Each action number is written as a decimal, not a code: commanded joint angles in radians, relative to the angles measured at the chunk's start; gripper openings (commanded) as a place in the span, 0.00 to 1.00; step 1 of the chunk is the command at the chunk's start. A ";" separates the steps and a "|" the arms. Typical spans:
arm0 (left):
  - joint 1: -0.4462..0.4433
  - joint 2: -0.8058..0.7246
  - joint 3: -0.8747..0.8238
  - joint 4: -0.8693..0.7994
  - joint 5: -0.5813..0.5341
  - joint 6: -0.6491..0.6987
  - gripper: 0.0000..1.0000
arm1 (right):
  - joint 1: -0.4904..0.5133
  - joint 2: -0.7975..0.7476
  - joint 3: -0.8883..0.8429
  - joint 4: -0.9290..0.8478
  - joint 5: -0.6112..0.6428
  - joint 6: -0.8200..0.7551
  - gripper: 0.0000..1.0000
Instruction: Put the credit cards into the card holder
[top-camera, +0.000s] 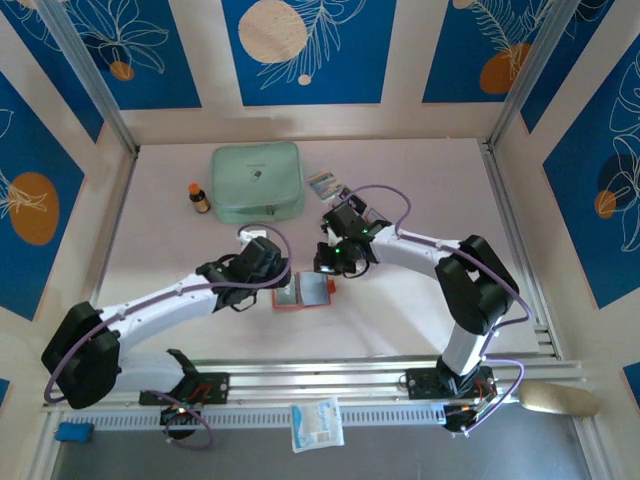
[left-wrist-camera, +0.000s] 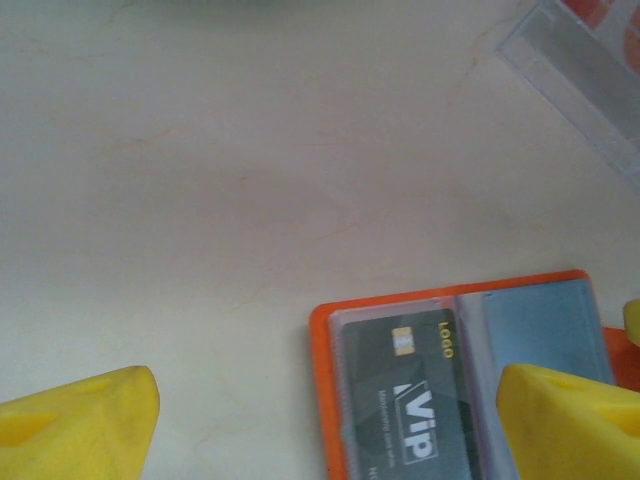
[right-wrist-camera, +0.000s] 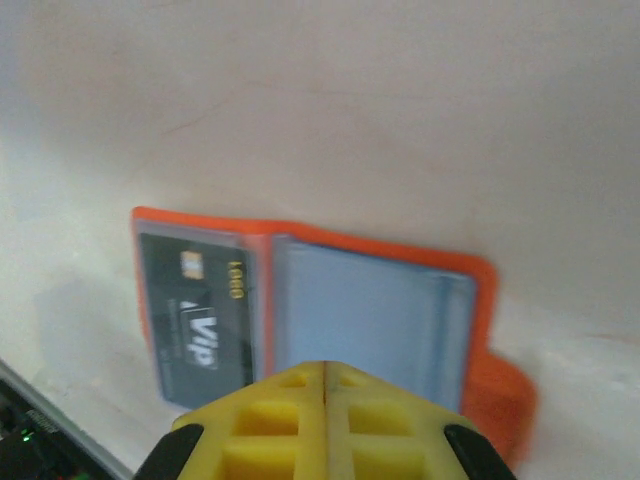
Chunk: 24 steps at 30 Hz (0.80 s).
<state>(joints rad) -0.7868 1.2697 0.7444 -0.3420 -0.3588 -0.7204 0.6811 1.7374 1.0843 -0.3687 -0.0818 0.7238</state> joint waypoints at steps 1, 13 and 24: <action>-0.030 0.042 0.036 0.015 0.030 0.008 0.88 | -0.018 -0.006 -0.008 -0.036 -0.016 -0.059 0.06; -0.112 0.157 0.033 0.062 0.024 -0.034 0.87 | -0.001 0.084 0.034 -0.036 -0.036 -0.080 0.05; -0.115 0.183 -0.006 0.108 0.024 -0.028 0.88 | 0.023 0.146 0.026 0.006 -0.085 -0.048 0.04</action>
<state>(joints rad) -0.8928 1.4319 0.7563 -0.2543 -0.3401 -0.7361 0.6918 1.8614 1.0996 -0.3542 -0.1276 0.6624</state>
